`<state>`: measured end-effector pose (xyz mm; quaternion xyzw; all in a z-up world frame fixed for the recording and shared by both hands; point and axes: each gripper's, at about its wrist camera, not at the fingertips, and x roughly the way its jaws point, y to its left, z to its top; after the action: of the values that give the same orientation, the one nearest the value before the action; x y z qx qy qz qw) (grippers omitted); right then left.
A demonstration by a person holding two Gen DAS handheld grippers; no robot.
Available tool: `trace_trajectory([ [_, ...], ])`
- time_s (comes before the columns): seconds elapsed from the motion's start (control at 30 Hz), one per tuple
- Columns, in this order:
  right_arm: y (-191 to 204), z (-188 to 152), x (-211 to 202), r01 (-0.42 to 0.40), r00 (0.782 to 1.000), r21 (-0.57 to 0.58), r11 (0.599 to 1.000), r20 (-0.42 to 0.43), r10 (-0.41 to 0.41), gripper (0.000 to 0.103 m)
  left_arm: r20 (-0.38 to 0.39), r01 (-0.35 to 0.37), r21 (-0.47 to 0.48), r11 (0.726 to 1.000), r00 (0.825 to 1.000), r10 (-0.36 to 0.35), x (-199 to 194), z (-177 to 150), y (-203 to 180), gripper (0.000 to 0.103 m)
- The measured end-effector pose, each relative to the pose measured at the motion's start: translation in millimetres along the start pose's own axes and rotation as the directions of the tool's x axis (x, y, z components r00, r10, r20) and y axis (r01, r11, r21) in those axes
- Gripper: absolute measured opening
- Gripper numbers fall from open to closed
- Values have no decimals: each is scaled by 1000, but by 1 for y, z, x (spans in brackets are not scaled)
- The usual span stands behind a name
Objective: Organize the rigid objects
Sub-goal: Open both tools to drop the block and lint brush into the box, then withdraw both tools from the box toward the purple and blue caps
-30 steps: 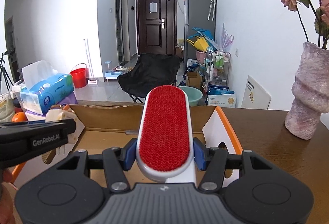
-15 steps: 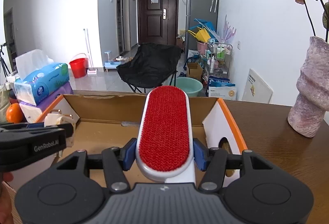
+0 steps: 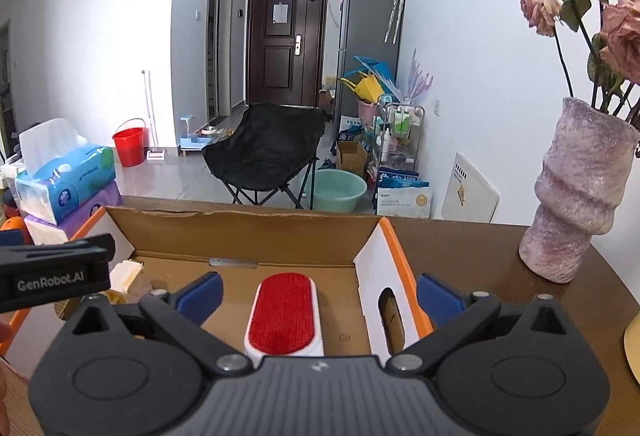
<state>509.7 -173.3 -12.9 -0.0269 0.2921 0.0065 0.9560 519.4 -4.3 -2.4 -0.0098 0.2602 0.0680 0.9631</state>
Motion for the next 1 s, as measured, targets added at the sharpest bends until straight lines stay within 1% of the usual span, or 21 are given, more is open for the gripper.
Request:
trace_trajectory([
  [0.2, 0, -3, 0, -3, 1000, 5, 1000, -4, 3, 103, -3, -1, -3, 1000, 1000, 1, -2, -1, 0, 103],
  [0.47, -9, -7, -13, 13, 1000, 35, 999, 17, -14, 103, 21, -12, 1, 1000, 1000, 12, -16, -4, 0, 103],
  [1.0, -20, -21, -64, 14, 995, 74, 997, 95, -21, 103, 53, -28, 2, 1000, 998, 28, -52, -18, 10, 103],
])
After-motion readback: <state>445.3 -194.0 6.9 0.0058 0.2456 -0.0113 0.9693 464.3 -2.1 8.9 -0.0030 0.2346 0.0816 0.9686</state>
